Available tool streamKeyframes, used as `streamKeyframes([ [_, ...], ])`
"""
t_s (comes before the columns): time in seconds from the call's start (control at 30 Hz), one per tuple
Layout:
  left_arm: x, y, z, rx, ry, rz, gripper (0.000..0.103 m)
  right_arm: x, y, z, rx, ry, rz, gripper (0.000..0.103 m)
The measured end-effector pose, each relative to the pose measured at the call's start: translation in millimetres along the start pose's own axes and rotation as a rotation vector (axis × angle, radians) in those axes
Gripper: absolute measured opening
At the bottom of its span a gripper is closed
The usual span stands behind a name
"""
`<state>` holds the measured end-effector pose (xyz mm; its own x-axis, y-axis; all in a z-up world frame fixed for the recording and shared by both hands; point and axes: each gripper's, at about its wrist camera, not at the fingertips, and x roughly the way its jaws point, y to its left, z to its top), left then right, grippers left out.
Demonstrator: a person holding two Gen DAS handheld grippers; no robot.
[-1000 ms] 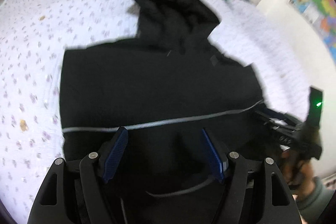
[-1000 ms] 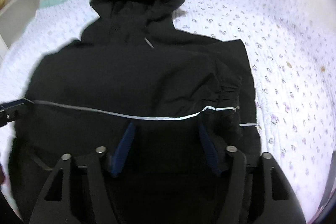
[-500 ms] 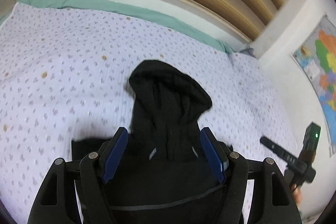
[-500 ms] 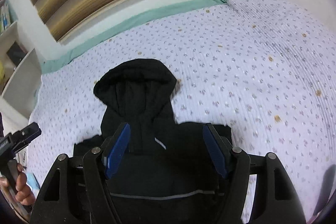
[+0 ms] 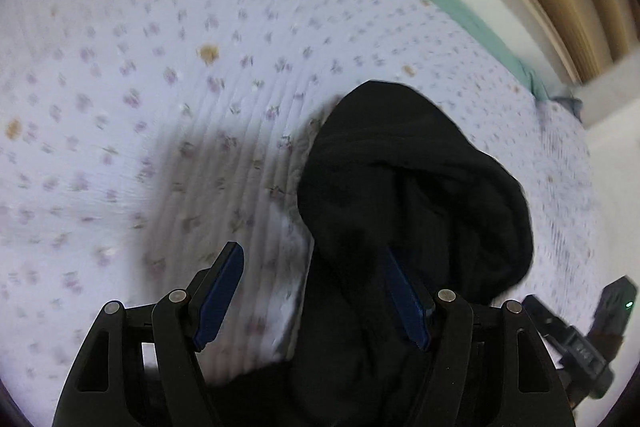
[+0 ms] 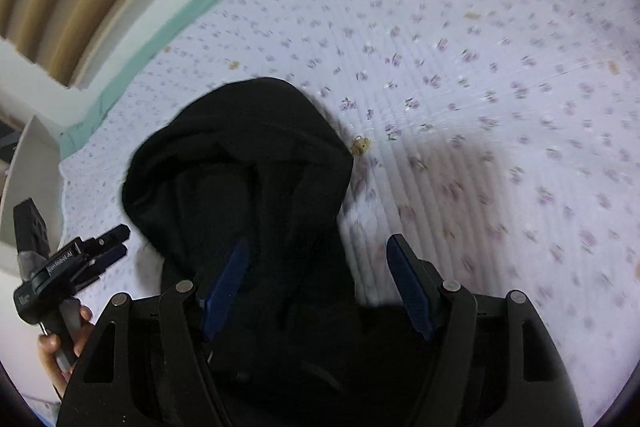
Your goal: Fold large clothes
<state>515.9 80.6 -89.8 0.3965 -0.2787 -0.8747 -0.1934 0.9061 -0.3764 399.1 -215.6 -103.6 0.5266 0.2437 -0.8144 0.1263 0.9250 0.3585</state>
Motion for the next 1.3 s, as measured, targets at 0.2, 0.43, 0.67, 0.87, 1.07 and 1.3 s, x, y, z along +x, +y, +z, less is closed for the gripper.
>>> streamKeyframes([
  [0.2, 40.7, -12.9, 9.7, 0.012, 0.03, -0.052, 0.073, 55.7, -3.5, 18.6, 0.032, 0.044, 0.007, 0.073],
  [0.43, 19.4, 21.0, 22.4, -0.022, -0.029, -0.036, 0.019, 39.9, 4.3, 26.4, -0.099, -0.046, -0.033, 0.013],
  [0.67, 15.8, 28.6, 13.2, 0.061, -0.017, -0.052, 0.022, 26.4, -3.8, 18.3, -0.193, -0.085, -0.082, 0.012],
  [0.87, 54.0, 60.2, 12.0, -0.008, 0.083, -0.119, 0.03, 81.8, -44.7, 10.8, -0.1, 0.063, -0.013, 0.019],
  [1.07, -14.7, 53.8, -6.9, 0.16, 0.027, -0.092, 0.051, 33.3, -30.2, -9.2, -0.3, 0.112, -0.039, 0.037],
  [1.3, -93.7, 42.5, 18.8, 0.178, -0.151, -0.141, 0.058, -52.4, -12.8, -7.6, -0.384, -0.002, 0.009, 0.044],
])
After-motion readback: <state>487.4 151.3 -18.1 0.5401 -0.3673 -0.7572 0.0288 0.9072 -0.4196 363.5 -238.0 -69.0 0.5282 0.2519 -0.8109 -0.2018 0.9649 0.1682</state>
